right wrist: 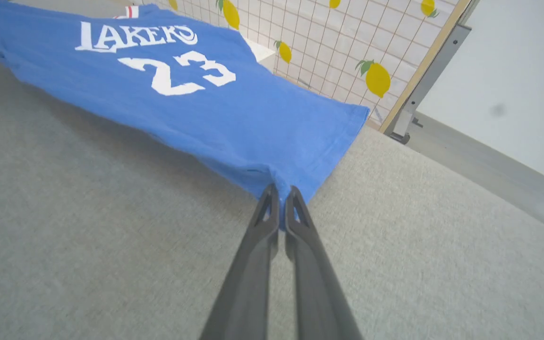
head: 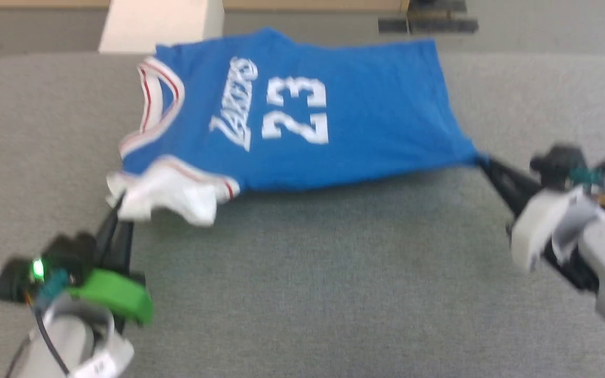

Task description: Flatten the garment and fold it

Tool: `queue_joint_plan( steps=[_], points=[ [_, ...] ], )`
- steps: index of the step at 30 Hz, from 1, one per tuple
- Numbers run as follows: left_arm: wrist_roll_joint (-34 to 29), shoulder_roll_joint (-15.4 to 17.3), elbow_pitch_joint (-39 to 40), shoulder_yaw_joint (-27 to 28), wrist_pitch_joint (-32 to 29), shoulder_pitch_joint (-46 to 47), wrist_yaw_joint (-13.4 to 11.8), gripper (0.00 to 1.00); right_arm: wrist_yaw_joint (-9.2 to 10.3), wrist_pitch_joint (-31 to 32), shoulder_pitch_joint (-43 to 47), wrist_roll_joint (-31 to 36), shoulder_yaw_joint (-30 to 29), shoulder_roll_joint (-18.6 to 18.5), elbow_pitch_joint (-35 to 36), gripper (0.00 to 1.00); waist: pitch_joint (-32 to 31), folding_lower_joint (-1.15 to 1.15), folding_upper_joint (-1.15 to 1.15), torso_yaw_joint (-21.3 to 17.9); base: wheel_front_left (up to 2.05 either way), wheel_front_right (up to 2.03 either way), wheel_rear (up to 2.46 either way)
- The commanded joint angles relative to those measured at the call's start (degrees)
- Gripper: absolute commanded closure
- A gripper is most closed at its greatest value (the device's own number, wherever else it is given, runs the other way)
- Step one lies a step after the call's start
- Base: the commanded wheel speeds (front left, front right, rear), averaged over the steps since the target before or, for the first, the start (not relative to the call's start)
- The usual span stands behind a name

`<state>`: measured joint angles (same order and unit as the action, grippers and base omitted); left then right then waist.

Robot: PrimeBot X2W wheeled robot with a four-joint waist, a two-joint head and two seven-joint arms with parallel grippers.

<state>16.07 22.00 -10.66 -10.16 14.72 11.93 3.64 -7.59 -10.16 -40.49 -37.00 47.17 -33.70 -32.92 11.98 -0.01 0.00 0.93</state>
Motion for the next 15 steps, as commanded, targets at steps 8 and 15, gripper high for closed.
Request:
queue_joint_plan(
  steps=[8,15],
  points=[
    [1.62,0.15,0.28,-0.19,0.28,-14.62,-0.52,1.0,0.1,3.4,16.1,-1.58,-0.25,-4.62,7.77,1.0,-11.69,0.01,0.0,1.16,0.0,0.0,0.0],
    [3.02,-1.1,0.88,-1.09,0.11,-25.31,-1.76,1.0,0.1,6.05,29.52,-1.62,-4.57,-6.45,12.93,1.0,-16.62,0.01,0.0,1.4,0.0,0.0,0.0]
  ],
)
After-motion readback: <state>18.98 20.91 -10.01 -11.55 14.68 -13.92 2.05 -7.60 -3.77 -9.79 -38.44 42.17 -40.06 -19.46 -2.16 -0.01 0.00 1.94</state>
